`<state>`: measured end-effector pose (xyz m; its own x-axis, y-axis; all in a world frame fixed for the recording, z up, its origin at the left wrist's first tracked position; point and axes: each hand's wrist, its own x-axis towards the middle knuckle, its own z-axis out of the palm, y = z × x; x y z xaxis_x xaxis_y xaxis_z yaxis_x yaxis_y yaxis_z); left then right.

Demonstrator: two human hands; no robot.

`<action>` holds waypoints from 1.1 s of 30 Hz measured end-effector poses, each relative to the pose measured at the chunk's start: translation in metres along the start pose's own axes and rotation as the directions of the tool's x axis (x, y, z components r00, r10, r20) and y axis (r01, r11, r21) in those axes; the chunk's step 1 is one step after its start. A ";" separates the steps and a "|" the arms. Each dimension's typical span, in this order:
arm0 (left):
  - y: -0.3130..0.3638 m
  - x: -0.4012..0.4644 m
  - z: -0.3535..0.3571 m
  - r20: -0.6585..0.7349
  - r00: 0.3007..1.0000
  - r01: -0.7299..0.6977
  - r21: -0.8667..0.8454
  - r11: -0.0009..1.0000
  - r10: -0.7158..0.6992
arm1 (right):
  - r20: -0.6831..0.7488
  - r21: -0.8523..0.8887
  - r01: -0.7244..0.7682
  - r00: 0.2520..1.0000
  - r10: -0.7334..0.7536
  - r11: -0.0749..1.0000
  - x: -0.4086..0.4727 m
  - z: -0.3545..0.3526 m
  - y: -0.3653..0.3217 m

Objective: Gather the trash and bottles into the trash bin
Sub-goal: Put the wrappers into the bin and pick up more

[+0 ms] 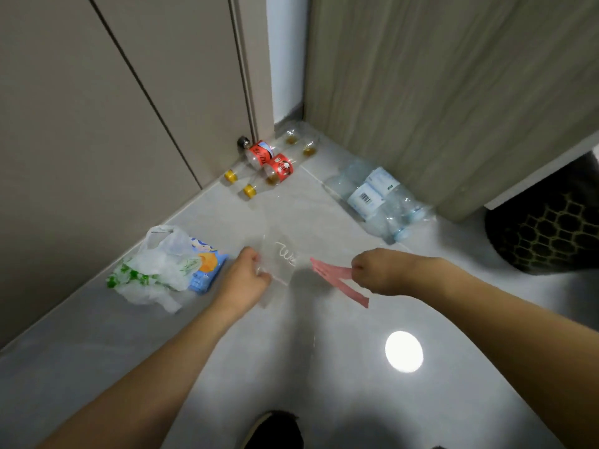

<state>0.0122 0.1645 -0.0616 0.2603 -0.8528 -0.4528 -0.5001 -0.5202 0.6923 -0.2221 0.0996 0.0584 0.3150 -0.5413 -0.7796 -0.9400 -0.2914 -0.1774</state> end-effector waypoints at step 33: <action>0.481 -0.092 0.158 0.312 0.613 -0.789 0.294 0.540 0.726 | -0.284 0.950 0.113 0.696 0.660 0.290 -0.218 -0.080 0.388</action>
<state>-0.3830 -0.0001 0.2243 -0.4615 -0.8857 0.0495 -0.7178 0.4057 0.5659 -0.6447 0.0417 0.2077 -0.3635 -0.7928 -0.4892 -0.3613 0.6040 -0.7104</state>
